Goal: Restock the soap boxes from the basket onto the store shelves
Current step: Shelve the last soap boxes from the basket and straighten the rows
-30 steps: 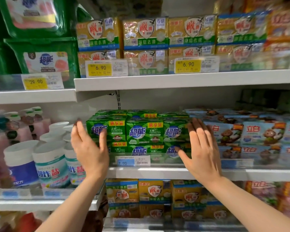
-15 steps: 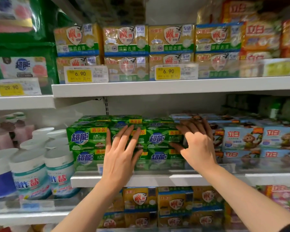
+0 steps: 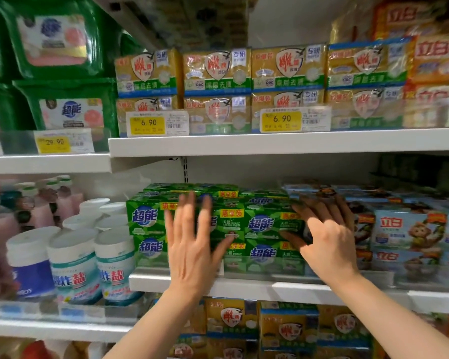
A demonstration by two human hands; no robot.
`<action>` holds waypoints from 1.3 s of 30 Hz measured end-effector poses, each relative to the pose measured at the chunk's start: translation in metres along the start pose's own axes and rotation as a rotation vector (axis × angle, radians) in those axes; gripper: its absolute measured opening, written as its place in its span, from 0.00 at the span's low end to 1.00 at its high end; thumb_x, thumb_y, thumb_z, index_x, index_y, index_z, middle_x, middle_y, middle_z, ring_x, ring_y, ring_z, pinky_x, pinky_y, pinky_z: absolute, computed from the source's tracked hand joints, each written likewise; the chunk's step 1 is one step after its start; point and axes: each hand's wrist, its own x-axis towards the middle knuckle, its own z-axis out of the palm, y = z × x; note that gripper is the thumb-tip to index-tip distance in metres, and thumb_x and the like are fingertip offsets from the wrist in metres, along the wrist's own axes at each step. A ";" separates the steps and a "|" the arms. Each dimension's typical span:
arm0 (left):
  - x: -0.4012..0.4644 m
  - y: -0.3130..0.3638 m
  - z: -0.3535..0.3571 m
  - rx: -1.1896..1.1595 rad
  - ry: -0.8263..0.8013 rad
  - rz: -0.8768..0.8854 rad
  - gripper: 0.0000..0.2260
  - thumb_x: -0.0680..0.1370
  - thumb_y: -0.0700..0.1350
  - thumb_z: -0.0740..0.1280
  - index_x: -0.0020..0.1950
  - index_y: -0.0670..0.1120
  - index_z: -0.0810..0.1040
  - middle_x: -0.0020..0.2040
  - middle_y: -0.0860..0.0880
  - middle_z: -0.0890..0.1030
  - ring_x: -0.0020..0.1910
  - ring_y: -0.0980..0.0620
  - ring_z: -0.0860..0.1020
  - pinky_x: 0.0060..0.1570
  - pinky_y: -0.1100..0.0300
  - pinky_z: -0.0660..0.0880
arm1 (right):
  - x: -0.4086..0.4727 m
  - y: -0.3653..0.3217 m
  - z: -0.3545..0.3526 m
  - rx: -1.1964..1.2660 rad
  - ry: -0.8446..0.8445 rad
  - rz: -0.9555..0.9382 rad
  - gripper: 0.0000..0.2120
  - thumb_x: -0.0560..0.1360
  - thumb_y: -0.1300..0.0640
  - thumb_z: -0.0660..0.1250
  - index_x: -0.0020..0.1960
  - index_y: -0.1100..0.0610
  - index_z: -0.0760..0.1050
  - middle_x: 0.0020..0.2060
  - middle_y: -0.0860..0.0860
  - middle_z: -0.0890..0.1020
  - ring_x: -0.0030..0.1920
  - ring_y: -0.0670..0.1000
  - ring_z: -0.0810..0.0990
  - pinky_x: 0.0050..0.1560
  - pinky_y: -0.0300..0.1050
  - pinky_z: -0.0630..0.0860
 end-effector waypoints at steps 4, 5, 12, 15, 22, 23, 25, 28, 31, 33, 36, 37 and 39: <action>0.007 -0.014 0.000 0.064 -0.011 -0.143 0.42 0.74 0.70 0.56 0.72 0.36 0.64 0.68 0.37 0.70 0.71 0.39 0.64 0.73 0.40 0.53 | 0.000 0.001 0.001 0.012 -0.004 -0.003 0.25 0.71 0.39 0.64 0.53 0.59 0.82 0.47 0.57 0.83 0.48 0.61 0.81 0.65 0.59 0.70; 0.008 -0.016 0.000 0.071 0.005 -0.123 0.41 0.74 0.69 0.57 0.71 0.35 0.66 0.64 0.37 0.72 0.67 0.39 0.66 0.72 0.40 0.56 | 0.000 0.002 0.002 0.015 -0.011 -0.003 0.24 0.71 0.40 0.65 0.54 0.58 0.82 0.49 0.56 0.83 0.50 0.60 0.80 0.66 0.58 0.69; 0.003 -0.022 -0.003 0.022 0.041 -0.062 0.33 0.77 0.62 0.59 0.70 0.36 0.66 0.65 0.37 0.73 0.67 0.40 0.67 0.73 0.48 0.58 | 0.000 0.003 0.004 0.007 -0.024 -0.022 0.25 0.72 0.39 0.63 0.55 0.58 0.81 0.52 0.56 0.82 0.53 0.61 0.79 0.68 0.58 0.65; -0.001 -0.020 -0.004 0.018 -0.053 -0.077 0.34 0.80 0.61 0.55 0.75 0.36 0.61 0.75 0.40 0.64 0.76 0.42 0.60 0.73 0.46 0.59 | -0.002 0.003 0.004 -0.014 -0.038 -0.028 0.26 0.72 0.39 0.62 0.56 0.58 0.81 0.53 0.57 0.82 0.54 0.62 0.78 0.68 0.59 0.65; -0.035 -0.005 -0.019 -0.109 -0.143 -0.078 0.29 0.81 0.55 0.56 0.77 0.40 0.58 0.78 0.43 0.58 0.77 0.45 0.57 0.75 0.47 0.54 | -0.026 0.000 -0.007 -0.022 -0.018 -0.083 0.22 0.70 0.48 0.70 0.60 0.56 0.72 0.58 0.60 0.77 0.59 0.61 0.71 0.63 0.65 0.68; -0.048 0.000 -0.022 -0.140 -0.156 -0.069 0.28 0.81 0.54 0.56 0.77 0.40 0.58 0.78 0.43 0.58 0.77 0.46 0.57 0.75 0.48 0.52 | -0.039 0.000 -0.010 -0.017 -0.013 -0.090 0.24 0.71 0.47 0.68 0.63 0.57 0.71 0.59 0.60 0.77 0.61 0.61 0.70 0.64 0.66 0.66; -0.074 0.010 -0.028 -0.177 -0.189 -0.053 0.28 0.81 0.52 0.57 0.77 0.40 0.59 0.78 0.43 0.60 0.78 0.47 0.56 0.76 0.47 0.52 | -0.066 0.001 -0.017 0.001 -0.041 -0.118 0.27 0.75 0.45 0.63 0.70 0.56 0.68 0.66 0.60 0.73 0.68 0.60 0.68 0.71 0.64 0.59; -0.112 0.024 -0.035 -0.203 -0.214 -0.043 0.26 0.79 0.49 0.61 0.74 0.39 0.65 0.75 0.43 0.66 0.76 0.45 0.61 0.74 0.44 0.55 | -0.105 0.001 -0.027 0.037 -0.128 -0.138 0.29 0.76 0.44 0.61 0.74 0.55 0.64 0.72 0.58 0.66 0.73 0.57 0.63 0.73 0.63 0.55; -0.142 0.035 -0.039 -0.236 -0.271 -0.048 0.22 0.77 0.45 0.66 0.69 0.39 0.71 0.68 0.43 0.72 0.70 0.43 0.68 0.72 0.43 0.60 | -0.142 0.002 -0.033 0.058 -0.214 -0.134 0.30 0.76 0.43 0.61 0.73 0.58 0.65 0.71 0.58 0.68 0.72 0.57 0.64 0.74 0.61 0.55; -0.155 0.039 -0.040 -0.246 -0.422 -0.031 0.23 0.72 0.42 0.72 0.66 0.40 0.73 0.66 0.43 0.73 0.66 0.42 0.70 0.68 0.42 0.67 | -0.167 0.003 -0.035 0.080 -0.268 -0.134 0.30 0.75 0.43 0.61 0.71 0.61 0.67 0.69 0.58 0.70 0.70 0.57 0.66 0.74 0.59 0.56; -0.170 0.035 -0.044 -0.223 -0.718 0.031 0.27 0.69 0.44 0.75 0.65 0.39 0.73 0.67 0.40 0.72 0.67 0.40 0.70 0.63 0.42 0.72 | -0.194 0.002 -0.033 0.123 -0.347 -0.134 0.28 0.74 0.46 0.66 0.67 0.62 0.71 0.65 0.58 0.74 0.67 0.56 0.69 0.73 0.57 0.58; -0.174 0.032 -0.047 -0.193 -0.796 0.045 0.28 0.70 0.45 0.75 0.67 0.38 0.72 0.69 0.40 0.70 0.69 0.39 0.68 0.66 0.43 0.70 | -0.200 -0.001 -0.030 0.140 -0.370 -0.140 0.28 0.72 0.47 0.70 0.66 0.63 0.72 0.64 0.58 0.75 0.67 0.56 0.70 0.73 0.58 0.58; -0.176 0.026 -0.056 -0.118 -0.946 0.060 0.32 0.74 0.48 0.72 0.74 0.39 0.64 0.76 0.40 0.60 0.76 0.40 0.57 0.74 0.47 0.59 | -0.203 -0.007 -0.025 0.158 -0.434 -0.161 0.31 0.68 0.50 0.76 0.66 0.63 0.73 0.64 0.58 0.76 0.67 0.56 0.70 0.73 0.58 0.58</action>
